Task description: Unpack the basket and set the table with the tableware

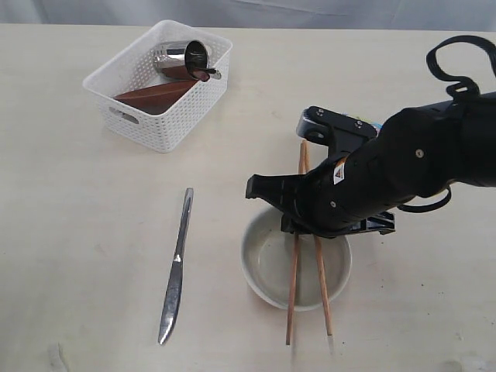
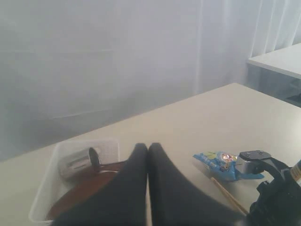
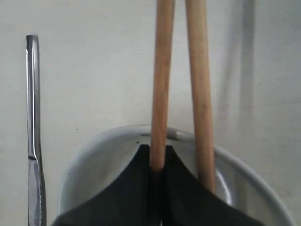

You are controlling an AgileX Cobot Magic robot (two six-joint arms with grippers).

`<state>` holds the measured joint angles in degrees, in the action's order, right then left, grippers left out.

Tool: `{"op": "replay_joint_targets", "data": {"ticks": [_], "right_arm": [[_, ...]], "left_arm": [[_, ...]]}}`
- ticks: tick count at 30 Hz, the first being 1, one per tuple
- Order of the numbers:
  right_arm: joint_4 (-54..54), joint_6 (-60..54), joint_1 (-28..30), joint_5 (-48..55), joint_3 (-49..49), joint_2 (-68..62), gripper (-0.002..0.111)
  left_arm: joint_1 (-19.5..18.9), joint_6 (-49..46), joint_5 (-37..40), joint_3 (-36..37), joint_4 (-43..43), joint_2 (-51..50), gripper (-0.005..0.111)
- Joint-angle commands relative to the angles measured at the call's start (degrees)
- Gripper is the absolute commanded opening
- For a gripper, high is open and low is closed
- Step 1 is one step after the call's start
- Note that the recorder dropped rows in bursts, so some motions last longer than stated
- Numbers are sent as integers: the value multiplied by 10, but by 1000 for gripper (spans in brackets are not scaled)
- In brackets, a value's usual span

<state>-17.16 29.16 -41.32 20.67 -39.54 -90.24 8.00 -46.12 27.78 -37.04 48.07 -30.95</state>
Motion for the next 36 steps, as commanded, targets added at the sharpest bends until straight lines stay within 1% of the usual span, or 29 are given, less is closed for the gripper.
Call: {"op": "replay_joint_targets", "data": {"ticks": [1, 2, 3, 4, 13, 20, 26, 29, 32, 34, 36], "right_arm": [[5, 1, -1, -6, -4, -3, 19], [5, 1, -1, -6, -4, -3, 25], [5, 1, -1, -6, -4, -3, 34], [5, 1, -1, -6, -4, -3, 36], [5, 1, -1, -7, -4, -3, 36], [5, 1, -1, -5, -4, 38, 36], [8, -15, -1, 63, -4, 110, 36], [61, -27, 1, 121, -4, 159, 36], [147, 3, 43, 216, -4, 206, 36], [188, -13, 100, 294, -4, 216, 36], [190, -80, 166, 341, -4, 208, 36]], "left_arm": [[0, 1, -5, 2, 3, 3, 0], [0, 1, -5, 2, 3, 3, 0], [0, 1, -5, 2, 3, 3, 0], [0, 1, -5, 2, 3, 3, 0], [0, 1, -5, 2, 3, 3, 0], [0, -1, -5, 2, 3, 3, 0], [0, -1, -5, 2, 3, 3, 0], [0, -1, -5, 2, 3, 3, 0], [0, -1, -5, 2, 3, 3, 0], [0, 0, -5, 2, 3, 3, 0], [0, 0, -5, 2, 3, 3, 0]]}}
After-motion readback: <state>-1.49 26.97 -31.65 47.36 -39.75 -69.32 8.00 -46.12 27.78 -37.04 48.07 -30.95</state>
